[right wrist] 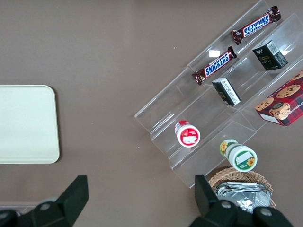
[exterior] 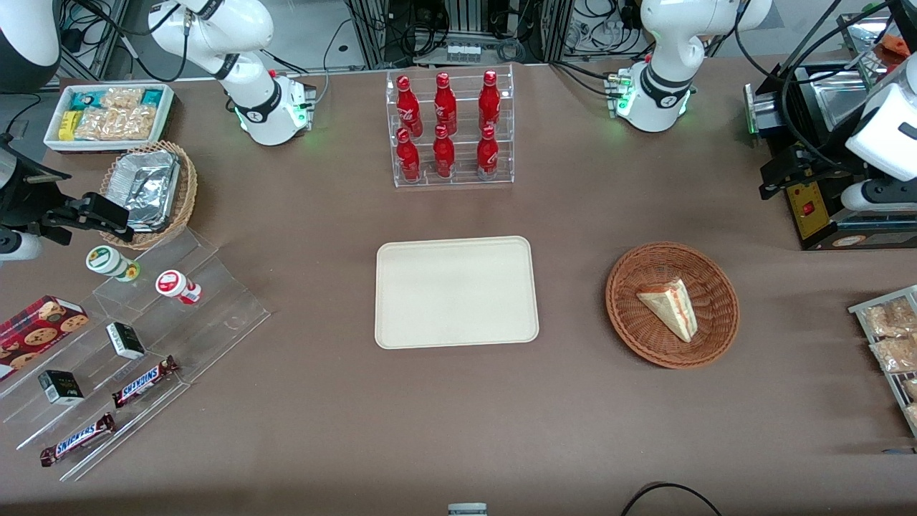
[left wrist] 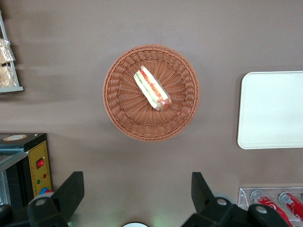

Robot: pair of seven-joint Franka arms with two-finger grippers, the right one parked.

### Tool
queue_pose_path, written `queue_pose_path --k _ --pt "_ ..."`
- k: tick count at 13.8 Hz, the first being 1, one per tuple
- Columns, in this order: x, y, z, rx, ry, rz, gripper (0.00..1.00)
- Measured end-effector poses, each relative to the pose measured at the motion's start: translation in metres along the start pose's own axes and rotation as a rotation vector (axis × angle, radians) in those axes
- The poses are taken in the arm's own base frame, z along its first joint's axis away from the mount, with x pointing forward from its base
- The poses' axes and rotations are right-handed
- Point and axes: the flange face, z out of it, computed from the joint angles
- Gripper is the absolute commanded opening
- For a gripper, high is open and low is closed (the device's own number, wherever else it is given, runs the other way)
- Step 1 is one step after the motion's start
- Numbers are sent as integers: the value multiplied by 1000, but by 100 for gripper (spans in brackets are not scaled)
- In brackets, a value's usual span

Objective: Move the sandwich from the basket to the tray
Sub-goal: 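Move the left gripper down over the wrapped sandwich in the wicker basket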

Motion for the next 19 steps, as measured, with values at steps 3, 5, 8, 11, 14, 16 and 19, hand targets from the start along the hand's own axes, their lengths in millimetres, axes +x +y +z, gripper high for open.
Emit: queue_pose_path --k 3,5,8,11,14,16,19 --pt "0 -2 1 0 -2 3 100" --pt "0 -2 2 3 -4 4 100" --pt "7 -3 22 16 -41 4 100" --pt "30 9 70 79 -99 37 100" --pt "53 29 121 95 -88 59 100" --pt "62 31 157 89 -50 29 100" --pt "63 33 208 72 28 -91 100"
